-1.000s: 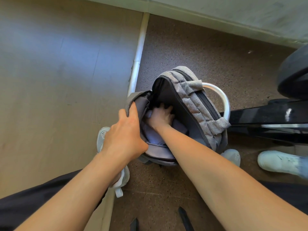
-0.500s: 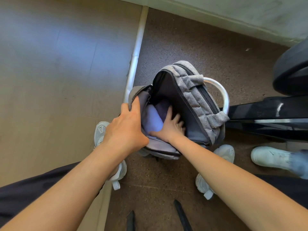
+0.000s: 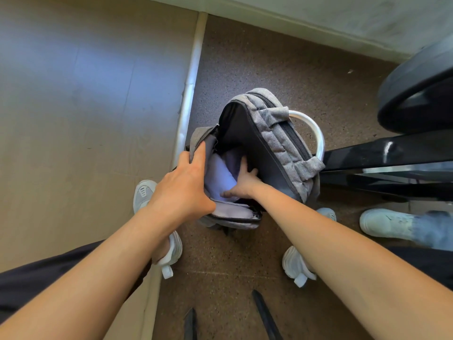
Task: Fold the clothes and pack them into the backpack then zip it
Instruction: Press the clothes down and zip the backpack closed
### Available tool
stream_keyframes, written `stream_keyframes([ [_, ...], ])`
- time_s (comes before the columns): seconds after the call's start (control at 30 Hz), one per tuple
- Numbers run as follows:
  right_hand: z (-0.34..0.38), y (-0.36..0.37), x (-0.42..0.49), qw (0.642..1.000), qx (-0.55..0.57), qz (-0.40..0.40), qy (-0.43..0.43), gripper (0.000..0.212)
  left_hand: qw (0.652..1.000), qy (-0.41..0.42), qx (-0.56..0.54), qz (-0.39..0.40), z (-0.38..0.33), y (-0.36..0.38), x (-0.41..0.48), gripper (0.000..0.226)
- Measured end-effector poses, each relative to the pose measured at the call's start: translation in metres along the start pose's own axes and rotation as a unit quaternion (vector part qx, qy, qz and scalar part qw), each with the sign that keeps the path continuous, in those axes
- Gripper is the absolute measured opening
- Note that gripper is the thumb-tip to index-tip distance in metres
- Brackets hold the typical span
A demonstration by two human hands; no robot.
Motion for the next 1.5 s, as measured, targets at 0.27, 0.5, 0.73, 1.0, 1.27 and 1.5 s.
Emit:
stream_keyframes([
  [0.27,0.035,-0.056,-0.115,0.939,0.082,-0.096,-0.32,0.034,1.0,0.005,-0.004,-0.011,-0.006,-0.006,0.001,0.105],
  [0.5,0.024,-0.144,-0.233,0.77,0.055,-0.431,-0.467,0.025,0.998,-0.022,-0.042,-0.046,-0.003,-0.017,0.006,0.083],
  [0.73,-0.036,-0.155,-0.184,0.923,0.254,-0.222,-0.188,0.101,0.986,-0.022,-0.15,-0.064,-0.009,-0.02,0.001,0.074],
  [1.0,0.006,-0.099,-0.191,0.951,0.08,-0.113,-0.277,0.119,0.896,-0.044,-0.442,-0.017,-0.018,-0.003,0.009,0.052],
  [1.27,0.013,-0.064,-0.189,0.935,-0.008,-0.207,-0.287,0.065,0.943,-0.101,-0.299,-0.107,-0.007,-0.031,0.014,0.055],
  [1.5,0.006,-0.077,-0.185,0.917,0.009,-0.287,-0.275,0.065,0.955,-0.109,-0.26,-0.094,0.022,-0.064,0.109,0.02],
])
Point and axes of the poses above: each hand's wrist, its own x-axis towards the middle knuckle, its own y-axis out of the palm, z = x × y, the point moved 6 cm from there along x, towards the middle knuckle, and after that the axes turned 13 degrees about x, right-handed, at the moved point
